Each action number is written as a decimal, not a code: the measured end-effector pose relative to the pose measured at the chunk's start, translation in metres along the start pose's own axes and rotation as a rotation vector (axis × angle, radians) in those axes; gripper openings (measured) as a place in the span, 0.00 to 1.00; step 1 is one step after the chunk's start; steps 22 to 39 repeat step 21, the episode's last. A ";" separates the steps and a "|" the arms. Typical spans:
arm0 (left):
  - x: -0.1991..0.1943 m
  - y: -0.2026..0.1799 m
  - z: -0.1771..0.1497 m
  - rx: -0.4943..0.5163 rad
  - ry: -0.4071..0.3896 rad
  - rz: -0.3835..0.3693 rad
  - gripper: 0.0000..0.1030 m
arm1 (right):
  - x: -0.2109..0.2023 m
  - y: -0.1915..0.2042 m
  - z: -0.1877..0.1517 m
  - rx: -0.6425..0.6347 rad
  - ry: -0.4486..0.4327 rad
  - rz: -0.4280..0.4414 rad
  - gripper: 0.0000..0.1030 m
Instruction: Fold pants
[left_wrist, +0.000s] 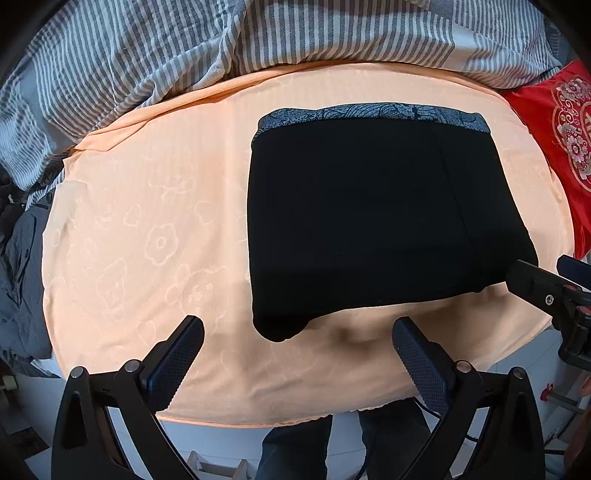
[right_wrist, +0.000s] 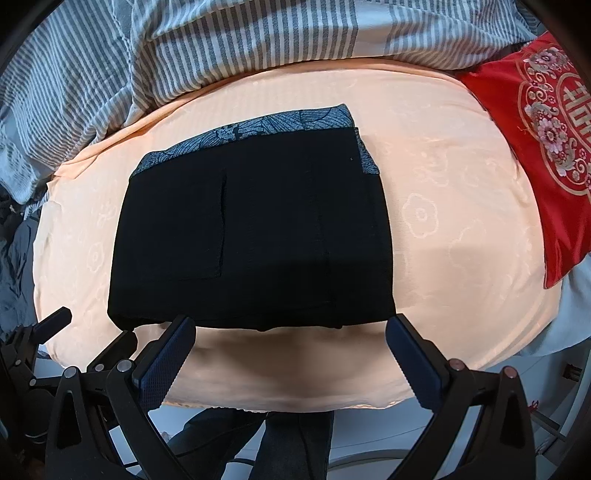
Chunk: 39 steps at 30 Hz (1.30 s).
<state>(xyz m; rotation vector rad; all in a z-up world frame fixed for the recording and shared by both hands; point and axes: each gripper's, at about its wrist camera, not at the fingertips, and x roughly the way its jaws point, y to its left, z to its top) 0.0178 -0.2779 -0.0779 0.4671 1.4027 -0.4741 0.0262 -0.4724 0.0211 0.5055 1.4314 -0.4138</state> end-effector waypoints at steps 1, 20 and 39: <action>0.000 0.000 0.000 -0.001 0.000 0.001 0.99 | 0.000 0.000 0.000 0.000 0.001 0.001 1.00; 0.004 0.002 0.000 -0.003 0.004 -0.005 0.99 | 0.003 0.001 0.001 -0.004 0.009 0.003 1.00; 0.004 0.002 0.000 -0.002 0.003 -0.004 0.99 | 0.004 0.001 0.001 -0.005 0.009 0.002 1.00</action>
